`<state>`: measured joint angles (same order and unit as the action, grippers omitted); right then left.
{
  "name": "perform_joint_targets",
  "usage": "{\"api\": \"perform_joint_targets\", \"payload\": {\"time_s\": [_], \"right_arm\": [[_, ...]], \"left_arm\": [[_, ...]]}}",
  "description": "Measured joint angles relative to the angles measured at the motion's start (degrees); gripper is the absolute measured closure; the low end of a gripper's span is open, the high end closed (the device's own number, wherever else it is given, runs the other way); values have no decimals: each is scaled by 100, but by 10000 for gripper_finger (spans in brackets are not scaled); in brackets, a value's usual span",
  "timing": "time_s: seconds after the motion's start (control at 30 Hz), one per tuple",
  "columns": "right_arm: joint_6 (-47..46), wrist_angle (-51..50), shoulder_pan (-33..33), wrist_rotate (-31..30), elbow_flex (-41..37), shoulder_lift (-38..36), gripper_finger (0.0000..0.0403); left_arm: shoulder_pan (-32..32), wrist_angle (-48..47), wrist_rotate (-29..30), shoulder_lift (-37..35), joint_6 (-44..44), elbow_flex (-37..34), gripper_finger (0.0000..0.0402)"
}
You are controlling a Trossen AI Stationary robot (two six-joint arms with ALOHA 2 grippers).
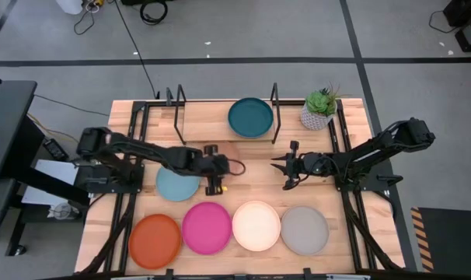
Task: Place and stack plates onto a shelf
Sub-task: Put the light orange onto the shelf
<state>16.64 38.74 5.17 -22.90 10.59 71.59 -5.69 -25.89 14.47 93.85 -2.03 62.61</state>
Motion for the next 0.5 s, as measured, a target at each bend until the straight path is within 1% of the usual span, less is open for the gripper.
{"api": "perform_joint_targets", "payload": {"time_s": [0.1, 0.27, 0.5], "right_arm": [[-47, -22, 0, 0, 0, 0, 314], [-61, -14, 0, 11, 0, 0, 314], [-16, 15, 0, 12, 0, 0, 314]], "left_arm": [[-70, -150, -179, 392, 9, 246, 218], [-64, -571, -189, 927, -86, 617, 229], [97, -585, -188, 1364, -540, 660, 230]]}}
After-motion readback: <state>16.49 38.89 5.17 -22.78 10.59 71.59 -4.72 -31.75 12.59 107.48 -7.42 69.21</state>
